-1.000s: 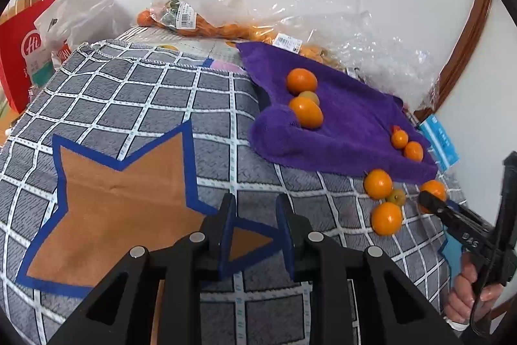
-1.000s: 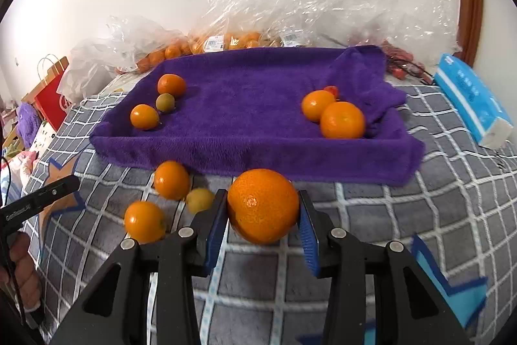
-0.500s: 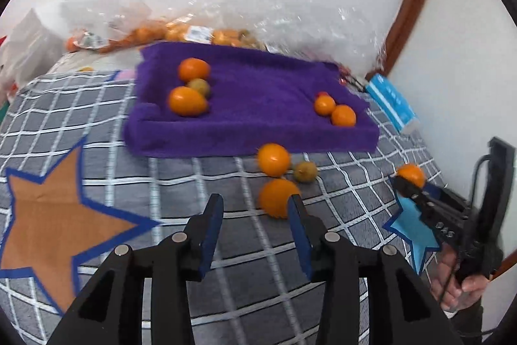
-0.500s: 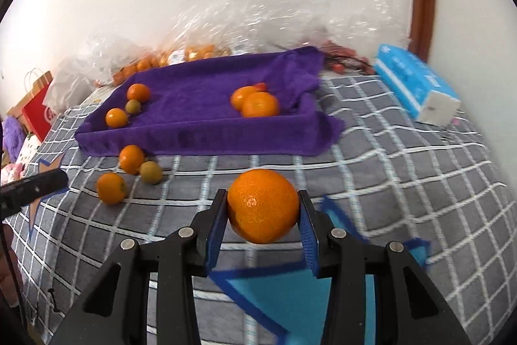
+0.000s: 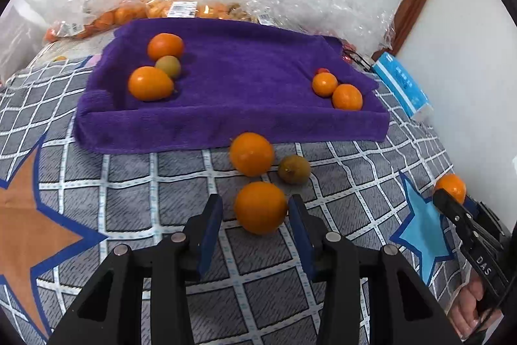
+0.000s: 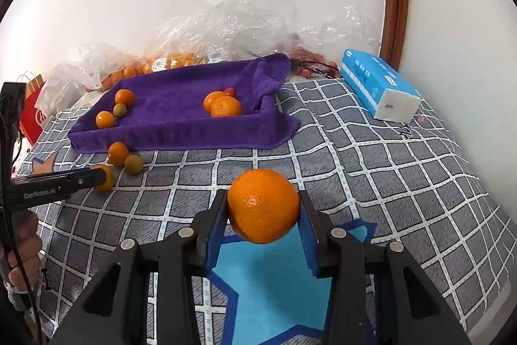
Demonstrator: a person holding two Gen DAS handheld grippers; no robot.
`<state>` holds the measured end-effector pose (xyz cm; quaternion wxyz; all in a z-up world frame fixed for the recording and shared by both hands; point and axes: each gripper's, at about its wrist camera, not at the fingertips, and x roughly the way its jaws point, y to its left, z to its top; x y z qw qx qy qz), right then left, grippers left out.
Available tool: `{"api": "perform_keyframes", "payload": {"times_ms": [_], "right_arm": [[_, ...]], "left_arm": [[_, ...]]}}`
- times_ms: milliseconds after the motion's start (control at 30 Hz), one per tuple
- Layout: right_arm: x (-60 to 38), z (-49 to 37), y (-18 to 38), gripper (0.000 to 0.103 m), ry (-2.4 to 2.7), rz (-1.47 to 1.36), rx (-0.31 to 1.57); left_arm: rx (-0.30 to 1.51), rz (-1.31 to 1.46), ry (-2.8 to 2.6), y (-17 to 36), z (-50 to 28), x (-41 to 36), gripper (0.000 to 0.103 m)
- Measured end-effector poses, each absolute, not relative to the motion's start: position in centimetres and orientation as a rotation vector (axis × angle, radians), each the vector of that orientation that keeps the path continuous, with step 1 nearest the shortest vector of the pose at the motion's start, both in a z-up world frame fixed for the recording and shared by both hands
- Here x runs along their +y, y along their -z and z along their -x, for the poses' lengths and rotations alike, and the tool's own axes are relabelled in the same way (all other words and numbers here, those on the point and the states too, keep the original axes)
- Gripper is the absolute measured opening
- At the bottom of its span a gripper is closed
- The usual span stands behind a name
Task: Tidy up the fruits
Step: 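Close right gripper on the orange while left gripper closes on its orange, then lift the orange with right gripper while left gripper lifts its orange toward the towel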
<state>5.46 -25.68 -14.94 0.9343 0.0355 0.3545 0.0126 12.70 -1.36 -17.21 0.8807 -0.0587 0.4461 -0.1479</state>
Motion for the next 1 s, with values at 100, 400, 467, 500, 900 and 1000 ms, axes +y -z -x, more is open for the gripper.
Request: {"api": "perform_keyframes", "payload": {"times_ms": [100, 400, 467, 500, 900, 1000], "right_arm": [[-25.2, -5.4, 15.0, 0.042, -0.026, -0.067, 0.729], [-24.3, -4.6, 14.6, 0.041, -0.043, -0.077, 0.744], [-24.2, -4.5, 14.3, 0.041, -0.040, -0.082, 0.746], [-24.2, -4.4, 14.1, 0.041, -0.040, -0.090, 0.744], [-23.2, -3.5, 11.3, 0.042, -0.063, -0.124, 0.707], [-22.9, -3.4, 10.7, 0.042, -0.067, -0.129, 0.703]], "left_arm": [[0.934, 0.105, 0.307, 17.6, -12.8, -2.1, 0.041], [0.883, 0.123, 0.299, 16.1, -11.4, -1.2, 0.031], [0.884, 0.125, 0.294, 15.7, -10.9, -0.8, 0.031], [0.881, 0.128, 0.294, 15.4, -10.6, -0.5, 0.031], [0.859, 0.169, 0.251, 12.8, -7.8, 2.6, 0.031], [0.851, 0.171, 0.245, 12.0, -7.4, 3.0, 0.031]]}}
